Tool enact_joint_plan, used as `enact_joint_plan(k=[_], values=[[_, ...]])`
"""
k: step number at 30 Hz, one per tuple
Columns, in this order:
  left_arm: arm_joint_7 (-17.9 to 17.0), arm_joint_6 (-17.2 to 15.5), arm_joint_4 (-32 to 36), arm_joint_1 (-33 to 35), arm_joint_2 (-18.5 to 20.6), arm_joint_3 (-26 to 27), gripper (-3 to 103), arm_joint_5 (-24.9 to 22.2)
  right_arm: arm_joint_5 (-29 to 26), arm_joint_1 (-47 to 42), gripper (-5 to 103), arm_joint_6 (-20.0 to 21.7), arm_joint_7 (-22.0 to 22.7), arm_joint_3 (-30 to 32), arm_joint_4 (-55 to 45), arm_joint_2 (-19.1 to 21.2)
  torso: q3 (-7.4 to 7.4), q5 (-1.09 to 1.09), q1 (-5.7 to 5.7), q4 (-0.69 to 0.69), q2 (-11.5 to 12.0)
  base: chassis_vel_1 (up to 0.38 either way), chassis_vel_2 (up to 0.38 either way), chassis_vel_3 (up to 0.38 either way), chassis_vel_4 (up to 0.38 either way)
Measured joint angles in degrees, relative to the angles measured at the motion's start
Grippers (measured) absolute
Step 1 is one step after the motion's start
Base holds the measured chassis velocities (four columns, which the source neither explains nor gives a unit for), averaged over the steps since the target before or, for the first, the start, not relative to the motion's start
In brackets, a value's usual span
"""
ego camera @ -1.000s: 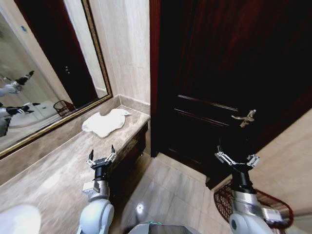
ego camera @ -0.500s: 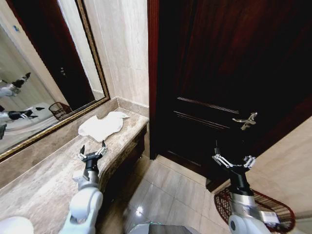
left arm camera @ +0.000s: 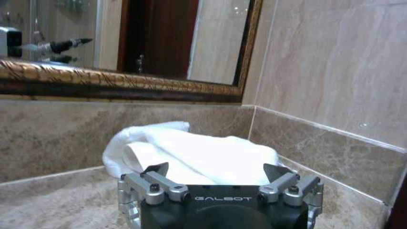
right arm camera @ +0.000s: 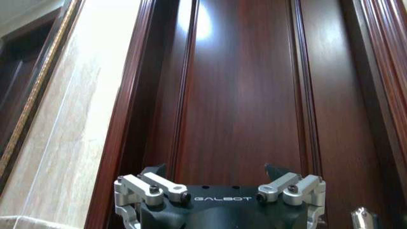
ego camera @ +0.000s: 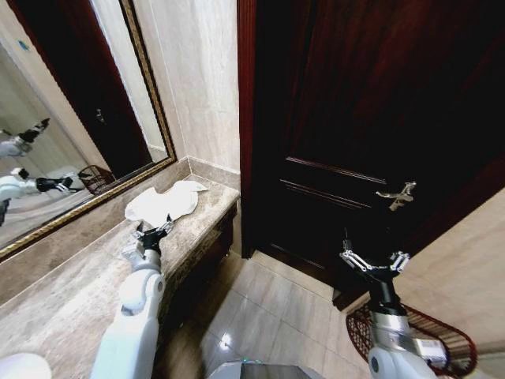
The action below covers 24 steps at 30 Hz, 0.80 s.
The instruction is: Discard the used towel into the hamper.
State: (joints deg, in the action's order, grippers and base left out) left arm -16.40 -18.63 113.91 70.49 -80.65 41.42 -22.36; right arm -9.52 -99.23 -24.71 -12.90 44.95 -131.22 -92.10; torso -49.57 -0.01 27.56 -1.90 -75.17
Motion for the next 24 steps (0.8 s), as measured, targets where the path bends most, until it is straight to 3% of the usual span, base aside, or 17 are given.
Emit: enact_joint_plan(k=[20, 24], values=[[-3.0, -0.5, -19.8, -17.7, 3.7, -4.5, 100, -1.3, 4.0, 0.0, 100, 1.5, 2.5, 0.0, 2.9, 0.2, 0.0, 0.01, 0.0, 0.0, 0.0, 0.0, 0.0, 0.0, 0.0], [-3.6, -1.3, -24.3, -21.1, 4.8, -5.9, 100, -3.6, 4.6, 0.0, 100, 1.5, 2.7, 0.0, 3.7, 0.0, 0.0, 0.01, 0.0, 0.0, 0.0, 0.0, 0.0, 0.0, 0.0]])
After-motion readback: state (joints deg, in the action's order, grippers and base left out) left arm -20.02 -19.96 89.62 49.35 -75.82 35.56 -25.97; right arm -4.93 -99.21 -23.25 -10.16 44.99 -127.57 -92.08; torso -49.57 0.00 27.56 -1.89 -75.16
